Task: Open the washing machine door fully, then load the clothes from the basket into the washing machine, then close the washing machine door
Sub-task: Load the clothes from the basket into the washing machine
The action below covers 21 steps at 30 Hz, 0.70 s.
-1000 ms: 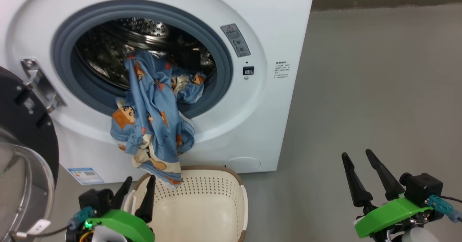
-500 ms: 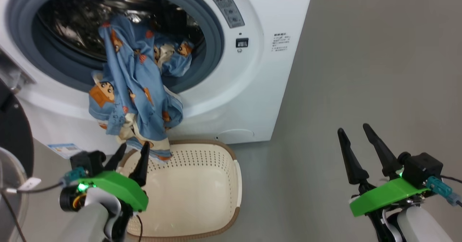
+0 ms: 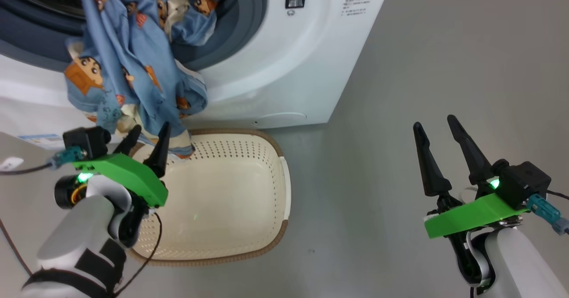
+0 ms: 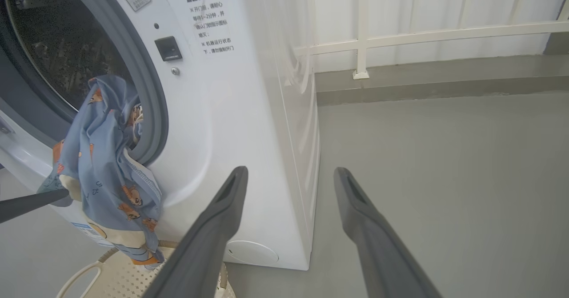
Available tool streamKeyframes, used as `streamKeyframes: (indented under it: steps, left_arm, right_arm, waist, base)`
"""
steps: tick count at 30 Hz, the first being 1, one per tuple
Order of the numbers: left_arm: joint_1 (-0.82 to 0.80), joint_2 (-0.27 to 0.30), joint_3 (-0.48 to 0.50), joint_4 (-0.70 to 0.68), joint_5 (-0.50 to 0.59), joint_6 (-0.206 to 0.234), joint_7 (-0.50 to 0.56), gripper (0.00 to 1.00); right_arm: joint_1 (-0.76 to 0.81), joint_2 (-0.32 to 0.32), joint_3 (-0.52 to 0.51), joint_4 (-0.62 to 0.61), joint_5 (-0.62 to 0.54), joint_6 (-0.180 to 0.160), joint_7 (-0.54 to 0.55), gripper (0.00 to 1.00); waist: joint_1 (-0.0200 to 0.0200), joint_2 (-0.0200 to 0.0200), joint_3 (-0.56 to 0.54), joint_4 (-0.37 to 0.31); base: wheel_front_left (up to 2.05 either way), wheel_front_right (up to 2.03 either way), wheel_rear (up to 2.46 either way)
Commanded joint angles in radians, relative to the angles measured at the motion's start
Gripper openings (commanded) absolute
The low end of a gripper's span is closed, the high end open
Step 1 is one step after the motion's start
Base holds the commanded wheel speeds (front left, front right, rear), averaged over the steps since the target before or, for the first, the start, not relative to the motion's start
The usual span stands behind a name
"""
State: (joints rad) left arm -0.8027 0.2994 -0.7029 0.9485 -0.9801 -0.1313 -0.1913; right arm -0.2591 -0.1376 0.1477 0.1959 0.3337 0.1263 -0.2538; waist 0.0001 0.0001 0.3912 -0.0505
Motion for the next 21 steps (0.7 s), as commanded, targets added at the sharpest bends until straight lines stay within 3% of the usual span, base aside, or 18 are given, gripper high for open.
streamKeyframes:
  steps: [1, 21]
  left_arm:
    - [-0.034, 0.042, 0.020, -0.004, -0.015, 0.001, 0.000, 1.00]
    - [-0.215, 0.104, -0.086, 0.128, -0.170, 0.001, 0.099, 1.00]
  right_arm:
    - [-0.012, -0.001, 0.013, -0.028, -0.021, 0.004, -0.008, 1.00]
    - [-0.028, 0.030, -0.012, -0.075, -0.076, 0.004, -0.008, 1.00]
  waist:
    - [-0.0001, -0.0001, 0.038, -0.016]
    - [-0.0001, -0.0001, 0.164, -0.059]
  base:
    - [0.00, 0.00, 0.00]
    - [0.00, 0.00, 0.00]
